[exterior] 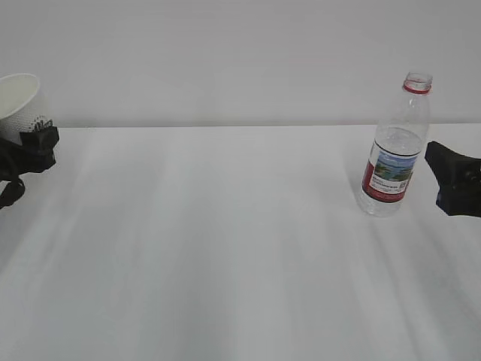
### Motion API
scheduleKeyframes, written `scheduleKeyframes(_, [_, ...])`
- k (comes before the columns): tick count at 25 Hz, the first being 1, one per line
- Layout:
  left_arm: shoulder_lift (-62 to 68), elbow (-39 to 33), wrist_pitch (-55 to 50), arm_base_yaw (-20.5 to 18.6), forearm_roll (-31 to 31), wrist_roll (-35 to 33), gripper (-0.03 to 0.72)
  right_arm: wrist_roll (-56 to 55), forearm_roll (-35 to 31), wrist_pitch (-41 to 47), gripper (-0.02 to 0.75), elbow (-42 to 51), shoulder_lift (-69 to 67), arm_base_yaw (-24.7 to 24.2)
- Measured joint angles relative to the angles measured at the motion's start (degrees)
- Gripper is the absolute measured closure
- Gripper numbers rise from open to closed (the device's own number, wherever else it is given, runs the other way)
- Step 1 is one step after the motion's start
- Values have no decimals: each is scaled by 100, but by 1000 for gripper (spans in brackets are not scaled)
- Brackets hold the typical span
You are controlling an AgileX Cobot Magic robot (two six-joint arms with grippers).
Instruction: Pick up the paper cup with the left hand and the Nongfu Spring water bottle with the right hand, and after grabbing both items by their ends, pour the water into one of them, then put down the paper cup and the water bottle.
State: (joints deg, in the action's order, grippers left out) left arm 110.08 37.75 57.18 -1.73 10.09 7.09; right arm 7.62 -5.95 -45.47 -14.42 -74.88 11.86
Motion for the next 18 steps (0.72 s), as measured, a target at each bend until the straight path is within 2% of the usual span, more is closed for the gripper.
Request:
scheduleKeyframes(11, [497,10,390,0,-255,-36,193,0,0,0,144,0,0,0])
scheduleKeyframes(18, [896,271,455,0,-346,-39,193,0,0,175,145,0,0,0])
